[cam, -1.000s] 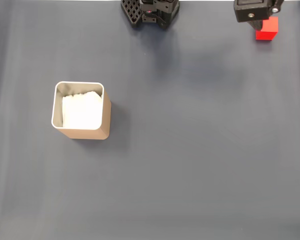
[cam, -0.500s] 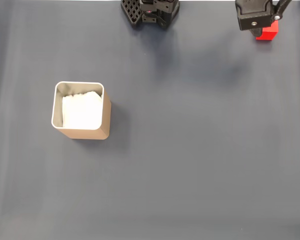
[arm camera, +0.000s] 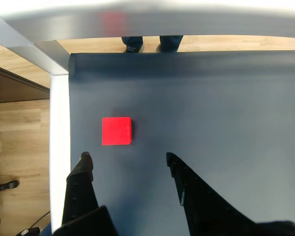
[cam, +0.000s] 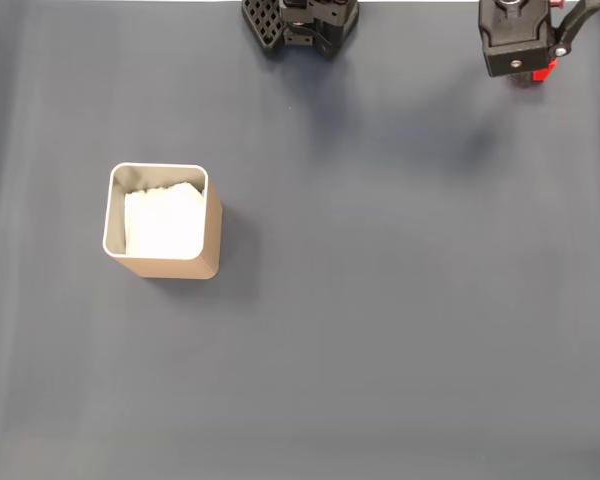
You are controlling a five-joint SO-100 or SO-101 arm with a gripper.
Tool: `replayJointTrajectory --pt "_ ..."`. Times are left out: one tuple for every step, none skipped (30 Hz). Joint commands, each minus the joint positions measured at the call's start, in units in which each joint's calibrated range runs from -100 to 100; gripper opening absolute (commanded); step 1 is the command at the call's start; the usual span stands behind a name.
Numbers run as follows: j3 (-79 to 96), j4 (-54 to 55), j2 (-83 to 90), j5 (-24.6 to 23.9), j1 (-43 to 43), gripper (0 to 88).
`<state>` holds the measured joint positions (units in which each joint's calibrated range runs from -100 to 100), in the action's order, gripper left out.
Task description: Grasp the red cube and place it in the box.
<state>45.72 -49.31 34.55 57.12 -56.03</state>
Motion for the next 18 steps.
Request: replayJointTrajectory --pt "-3.0 1.8 -0.9 -0.7 0.1 37.6" --pt "-3.1 2.2 -1.2 -0.8 0.0 37.7" --pt "-3.1 2.5 -1.5 -0.9 -0.2 37.7" --pt "-3.1 2.7 -1.8 -1.0 -0.3 37.8" --pt "-3.1 3.1 -2.1 -1.2 -0.4 37.8" --pt "-3.1 3.3 -2.3 -1.3 -0.7 37.9" --pt "-3.1 3.6 -2.5 -1.4 -0.8 37.9" --pt "-3.1 3.9 -2.7 -1.5 -0.9 37.9" --pt "-3.1 4.2 -3.0 -1.6 -1.1 37.9" --pt "-3.1 4.5 -3.2 -1.6 -1.2 37.9" --pt "-3.1 4.8 -3.4 -1.7 -1.4 37.9" --pt "-3.1 5.1 -3.7 -1.9 -1.7 38.0" --pt "-3.1 5.4 -4.0 -2.0 -1.9 38.0" --pt "-3.1 5.8 -4.1 -2.1 -2.2 38.0" --pt "-3.1 6.2 -4.4 -2.3 -2.4 38.1" --pt "-3.1 6.4 -4.7 -2.4 -2.6 38.1" --pt "-3.1 6.7 -4.9 -2.6 -2.8 38.2" --pt "-3.1 6.8 -5.3 -2.7 -3.0 38.2"
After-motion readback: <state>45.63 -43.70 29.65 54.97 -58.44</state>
